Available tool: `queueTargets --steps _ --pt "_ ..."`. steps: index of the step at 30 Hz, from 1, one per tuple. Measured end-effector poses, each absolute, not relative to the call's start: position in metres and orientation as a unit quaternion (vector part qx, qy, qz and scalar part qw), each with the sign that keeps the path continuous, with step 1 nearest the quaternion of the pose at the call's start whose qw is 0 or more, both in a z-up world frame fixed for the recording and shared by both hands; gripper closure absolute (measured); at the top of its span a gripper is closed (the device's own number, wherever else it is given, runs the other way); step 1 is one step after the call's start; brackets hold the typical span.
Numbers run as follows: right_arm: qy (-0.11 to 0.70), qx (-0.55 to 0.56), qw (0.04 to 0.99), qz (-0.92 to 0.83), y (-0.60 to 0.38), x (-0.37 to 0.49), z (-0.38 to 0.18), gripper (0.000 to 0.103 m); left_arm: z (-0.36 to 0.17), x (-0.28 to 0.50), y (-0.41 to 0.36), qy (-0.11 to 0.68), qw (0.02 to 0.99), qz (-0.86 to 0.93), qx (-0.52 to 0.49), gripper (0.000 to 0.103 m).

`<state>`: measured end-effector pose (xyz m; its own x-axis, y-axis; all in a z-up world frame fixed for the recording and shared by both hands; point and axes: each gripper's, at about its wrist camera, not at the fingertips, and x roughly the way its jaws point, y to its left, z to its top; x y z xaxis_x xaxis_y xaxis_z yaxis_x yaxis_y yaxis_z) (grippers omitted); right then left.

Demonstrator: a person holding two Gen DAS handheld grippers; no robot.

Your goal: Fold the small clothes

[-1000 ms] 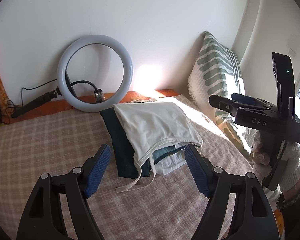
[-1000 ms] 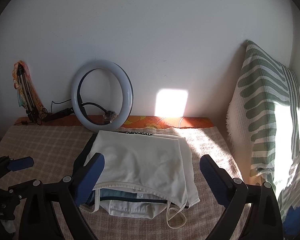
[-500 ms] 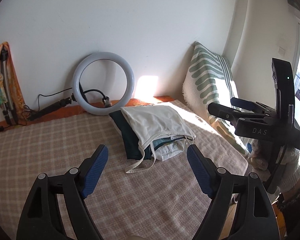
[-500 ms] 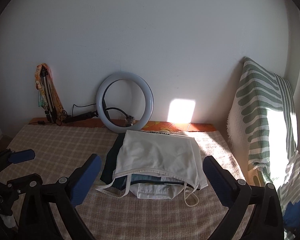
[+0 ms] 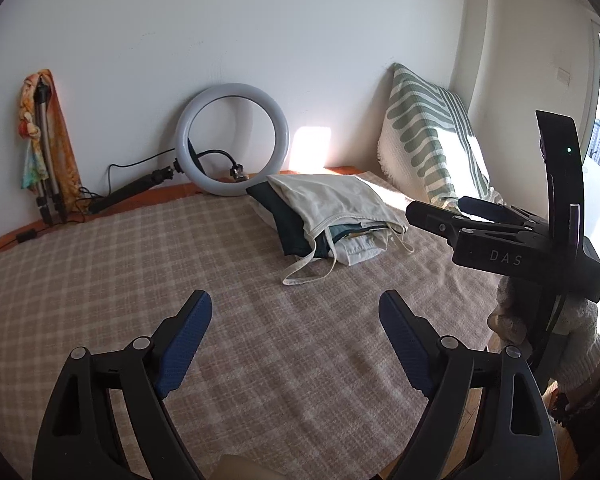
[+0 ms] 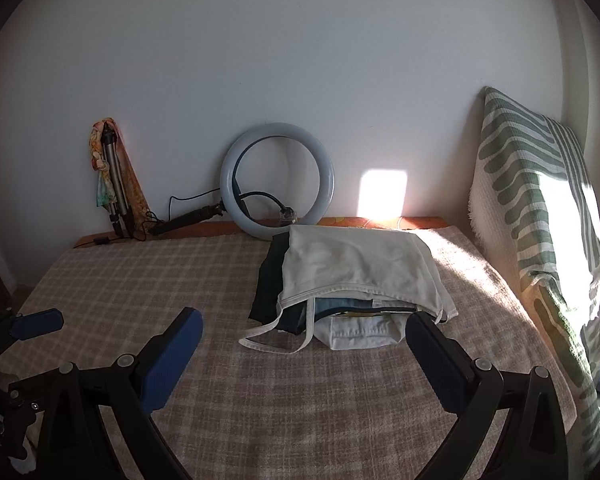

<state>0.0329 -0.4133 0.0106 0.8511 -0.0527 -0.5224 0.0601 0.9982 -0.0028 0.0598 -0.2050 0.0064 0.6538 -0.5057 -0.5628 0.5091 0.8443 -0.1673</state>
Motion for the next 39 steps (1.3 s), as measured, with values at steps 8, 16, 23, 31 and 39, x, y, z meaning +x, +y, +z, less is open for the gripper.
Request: queueTargets --steps 8,16,23,31,39 --pt "0.26 0.042 0.963 -0.055 -0.411 0.029 -0.016 0.0 -0.005 0.048 -0.194 0.29 0.924 -0.25 0.018 0.004" --pt "0.257 0.023 0.962 -0.086 -0.411 0.028 -0.036 0.0 -0.014 0.046 -0.187 0.288 0.929 -0.232 0.022 0.001" --pt "0.249 0.024 0.963 -0.1 -0.415 0.028 -0.048 0.0 -0.023 0.035 -0.186 0.275 0.936 -0.213 0.041 0.001" --pt "0.269 0.021 0.959 -0.091 -0.417 0.032 -0.056 0.0 -0.025 0.027 -0.187 0.269 0.938 -0.21 0.053 0.001" --pt "0.27 0.037 0.958 -0.093 -0.422 0.034 -0.058 0.0 -0.029 0.027 -0.188 0.277 0.937 -0.206 0.059 0.001"
